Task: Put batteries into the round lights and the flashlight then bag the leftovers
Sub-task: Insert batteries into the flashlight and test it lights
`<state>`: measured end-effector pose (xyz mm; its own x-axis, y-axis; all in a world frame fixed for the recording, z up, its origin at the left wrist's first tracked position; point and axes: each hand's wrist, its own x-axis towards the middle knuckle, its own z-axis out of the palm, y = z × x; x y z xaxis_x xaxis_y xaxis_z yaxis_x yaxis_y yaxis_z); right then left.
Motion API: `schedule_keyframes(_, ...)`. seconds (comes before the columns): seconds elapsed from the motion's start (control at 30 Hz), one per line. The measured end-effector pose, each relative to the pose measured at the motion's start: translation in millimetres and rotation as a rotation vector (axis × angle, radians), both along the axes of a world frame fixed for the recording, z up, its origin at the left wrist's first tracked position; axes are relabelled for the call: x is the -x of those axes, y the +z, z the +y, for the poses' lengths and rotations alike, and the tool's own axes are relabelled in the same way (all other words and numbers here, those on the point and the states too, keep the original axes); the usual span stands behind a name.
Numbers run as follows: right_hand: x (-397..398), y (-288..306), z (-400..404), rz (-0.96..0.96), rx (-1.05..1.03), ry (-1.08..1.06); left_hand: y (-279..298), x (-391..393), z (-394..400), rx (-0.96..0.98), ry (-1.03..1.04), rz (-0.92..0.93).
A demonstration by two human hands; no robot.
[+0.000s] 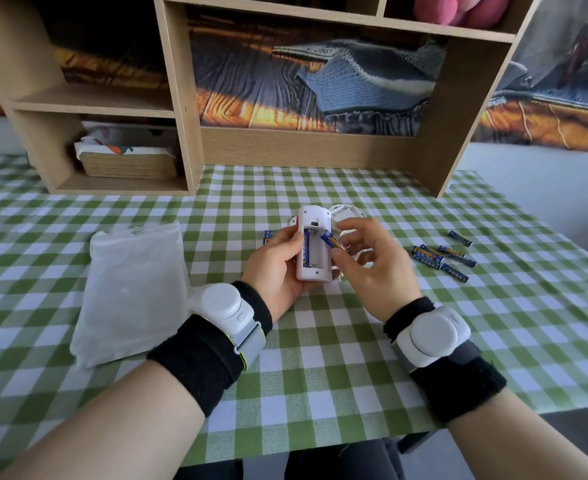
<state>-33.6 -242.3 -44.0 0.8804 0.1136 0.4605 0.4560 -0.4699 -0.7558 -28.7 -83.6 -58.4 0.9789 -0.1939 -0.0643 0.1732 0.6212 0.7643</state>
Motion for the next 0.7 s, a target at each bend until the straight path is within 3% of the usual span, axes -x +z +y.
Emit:
schedule_keyframes(0.13,-0.1,-0.2,-0.1,-0.035,0.113,0.027,1.3,1.2,0.5,0.0,0.009,0.005)
schedule_keyframes(0.43,6.2,10.8,4.1,-0.025,-0.147,0.056,3.5,4.4,0.5,-0.085,-0.01,0.0)
schedule_keyframes(0.7,3.4,2.1,8.7,-0.117,0.067,-0.014,6.6,8.9,0.2,-0.127,-0.058,-0.029)
